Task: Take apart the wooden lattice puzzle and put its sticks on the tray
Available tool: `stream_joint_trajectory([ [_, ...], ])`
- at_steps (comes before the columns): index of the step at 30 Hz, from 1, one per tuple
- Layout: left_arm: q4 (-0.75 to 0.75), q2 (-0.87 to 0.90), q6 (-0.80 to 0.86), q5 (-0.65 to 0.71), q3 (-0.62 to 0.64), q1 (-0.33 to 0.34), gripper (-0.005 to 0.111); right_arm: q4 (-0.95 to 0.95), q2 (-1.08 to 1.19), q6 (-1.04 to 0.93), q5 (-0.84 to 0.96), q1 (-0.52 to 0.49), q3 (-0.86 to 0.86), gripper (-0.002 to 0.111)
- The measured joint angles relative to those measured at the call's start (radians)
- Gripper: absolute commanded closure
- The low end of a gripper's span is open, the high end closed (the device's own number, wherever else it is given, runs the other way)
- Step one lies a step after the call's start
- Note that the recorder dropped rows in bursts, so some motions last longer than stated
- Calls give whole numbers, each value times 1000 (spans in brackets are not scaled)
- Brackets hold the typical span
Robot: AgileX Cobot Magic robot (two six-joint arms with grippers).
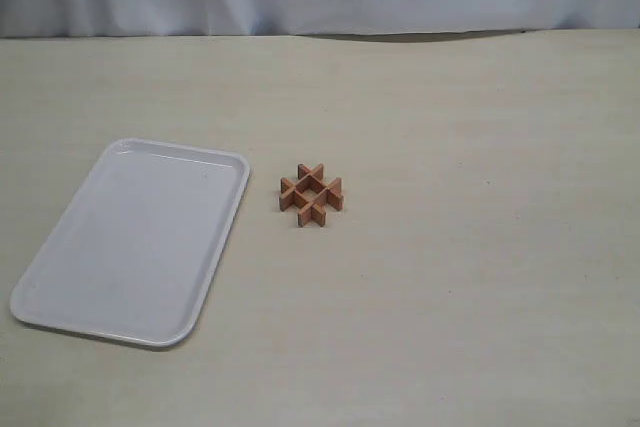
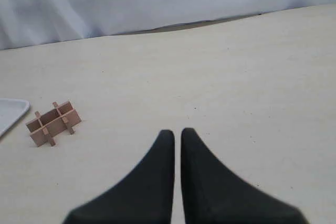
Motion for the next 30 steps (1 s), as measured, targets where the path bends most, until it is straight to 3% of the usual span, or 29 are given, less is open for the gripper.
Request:
stream_joint_trajectory([
  [13,18,0,0,-29,0,0,107,0,0,0,0,0,0,104],
  [22,19,0,0,-472,0,0,107,0,0,0,0,0,0,104],
  [25,22,0,-15,-525,0,0,107,0,0,0,0,0,0,104],
  [30,23,-1,-318,-691,0,0,107,0,0,0,0,0,0,104],
])
